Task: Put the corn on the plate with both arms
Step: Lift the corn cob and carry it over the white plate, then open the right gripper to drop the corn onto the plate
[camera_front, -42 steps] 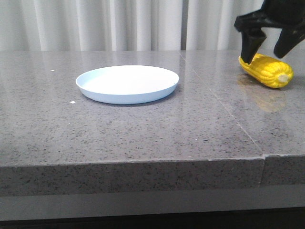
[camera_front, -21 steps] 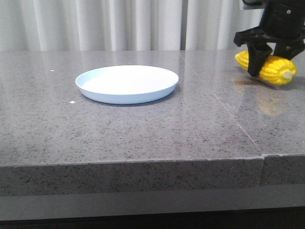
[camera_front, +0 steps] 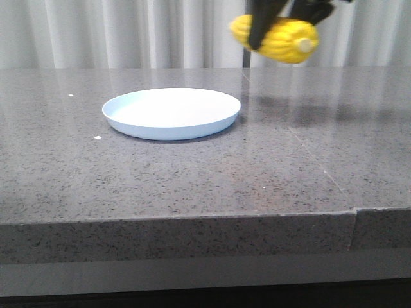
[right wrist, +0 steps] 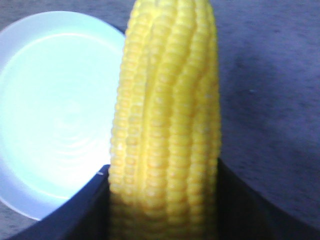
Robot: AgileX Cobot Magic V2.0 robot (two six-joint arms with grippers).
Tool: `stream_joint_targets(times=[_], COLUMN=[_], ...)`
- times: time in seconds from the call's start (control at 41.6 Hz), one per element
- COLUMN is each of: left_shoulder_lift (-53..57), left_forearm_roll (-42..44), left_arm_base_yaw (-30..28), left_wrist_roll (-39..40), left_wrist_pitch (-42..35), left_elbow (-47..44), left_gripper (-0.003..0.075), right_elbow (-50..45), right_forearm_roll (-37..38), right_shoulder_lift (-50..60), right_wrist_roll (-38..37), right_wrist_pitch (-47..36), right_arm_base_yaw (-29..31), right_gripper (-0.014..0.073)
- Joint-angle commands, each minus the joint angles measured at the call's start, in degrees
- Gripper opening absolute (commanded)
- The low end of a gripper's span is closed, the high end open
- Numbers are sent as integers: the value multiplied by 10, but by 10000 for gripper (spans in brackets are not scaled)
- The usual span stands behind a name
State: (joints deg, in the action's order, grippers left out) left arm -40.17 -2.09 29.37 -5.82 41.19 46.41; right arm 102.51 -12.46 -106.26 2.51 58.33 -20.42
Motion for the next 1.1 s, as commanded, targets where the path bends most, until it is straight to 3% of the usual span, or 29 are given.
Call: stream_joint_targets(times=[0.0, 0.192, 0.384, 0.6, 0.672, 0.864, 1.081], left_shoulder_lift=[2, 2, 2, 2, 2, 2, 2], left_forearm_roll=[-6, -6, -6, -6, -6, -6, -6], left_arm_base_yaw=[2, 2, 2, 2, 2, 2, 2], left_wrist_roll=[6, 6, 6, 6, 6, 6, 6], left_wrist_pitch=[-40, -40, -40, -40, -40, -40, -40], left_elbow=[15, 15, 15, 15, 15, 15, 15], left_gripper=[440, 440, 440, 440, 440, 440, 440], right_elbow=[19, 19, 19, 19, 19, 19, 1], right_forearm_roll=[-45, -106, -118, -121, -121, -97, -9], right_shoulder_lift=[14, -30, -69, -83, -81, -49, 46], right_wrist_roll=[8, 7, 7, 7, 7, 8, 8], right_wrist_pitch=[-51, -108, -152, -162, -160, -160, -151], right_arm_base_yaw=[-24, -58, -68, -68, -68, -68, -71], right_gripper=[270, 270, 286, 551, 587, 581, 581])
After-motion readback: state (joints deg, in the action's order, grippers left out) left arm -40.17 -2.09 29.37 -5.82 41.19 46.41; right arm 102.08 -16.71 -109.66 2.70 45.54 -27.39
